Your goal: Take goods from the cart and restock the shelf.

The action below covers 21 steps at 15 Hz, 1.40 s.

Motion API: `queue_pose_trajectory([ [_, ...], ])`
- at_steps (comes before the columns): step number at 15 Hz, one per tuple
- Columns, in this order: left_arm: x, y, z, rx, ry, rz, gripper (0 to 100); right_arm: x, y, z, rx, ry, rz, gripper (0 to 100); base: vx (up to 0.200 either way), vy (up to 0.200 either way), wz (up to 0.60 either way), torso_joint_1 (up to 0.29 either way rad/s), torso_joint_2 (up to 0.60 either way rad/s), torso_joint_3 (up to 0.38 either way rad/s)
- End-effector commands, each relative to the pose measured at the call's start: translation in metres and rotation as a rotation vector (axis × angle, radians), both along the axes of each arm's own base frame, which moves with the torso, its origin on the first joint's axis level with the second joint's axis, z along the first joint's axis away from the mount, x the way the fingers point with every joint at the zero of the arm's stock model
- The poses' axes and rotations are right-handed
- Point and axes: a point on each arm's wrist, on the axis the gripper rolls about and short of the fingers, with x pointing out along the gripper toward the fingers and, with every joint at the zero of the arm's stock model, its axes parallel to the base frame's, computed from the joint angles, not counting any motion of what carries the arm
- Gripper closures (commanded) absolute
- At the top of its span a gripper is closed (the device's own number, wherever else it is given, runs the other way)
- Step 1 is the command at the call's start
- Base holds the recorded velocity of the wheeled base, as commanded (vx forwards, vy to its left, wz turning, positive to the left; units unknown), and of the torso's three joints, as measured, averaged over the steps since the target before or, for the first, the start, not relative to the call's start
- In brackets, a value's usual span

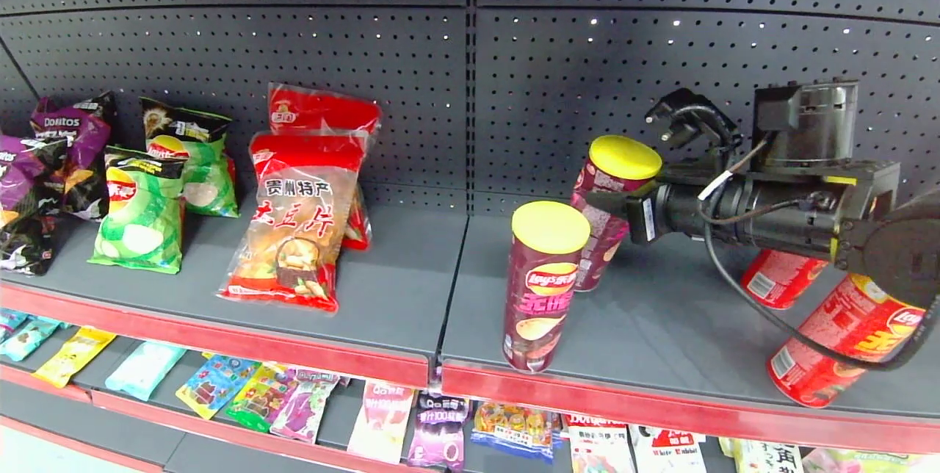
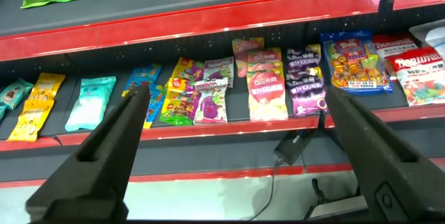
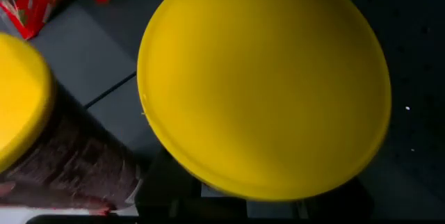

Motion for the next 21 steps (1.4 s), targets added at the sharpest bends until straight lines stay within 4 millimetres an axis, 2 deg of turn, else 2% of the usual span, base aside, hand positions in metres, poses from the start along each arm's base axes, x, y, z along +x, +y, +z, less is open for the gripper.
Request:
queue_pose_trajectory([
  [1,0.000,0.000,-0.001,-0.001,0.000,0.000,0,0.012,0.008,-0.006,-0.006,0.011,0.009,100,0.000,0.000,0.00,0.000,0.00,0.000],
  [5,0.000,0.000,-0.001,-0.002,0.000,0.001,0,0.026,0.023,-0.012,-0.009,0.016,0.027,100,0.000,0.000,0.00,0.000,0.00,0.000],
  [13,-0.001,0.000,-0.001,-0.003,-0.007,0.001,0,0.044,0.033,-0.022,-0.008,0.015,0.032,100,0.000,0.000,0.00,0.000,0.00,0.000],
  [21,-0.001,0.000,-0.002,-0.006,-0.006,0.002,0,0.043,0.037,-0.025,-0.010,0.019,0.039,100,0.000,0.000,0.00,0.000,0.00,0.000],
])
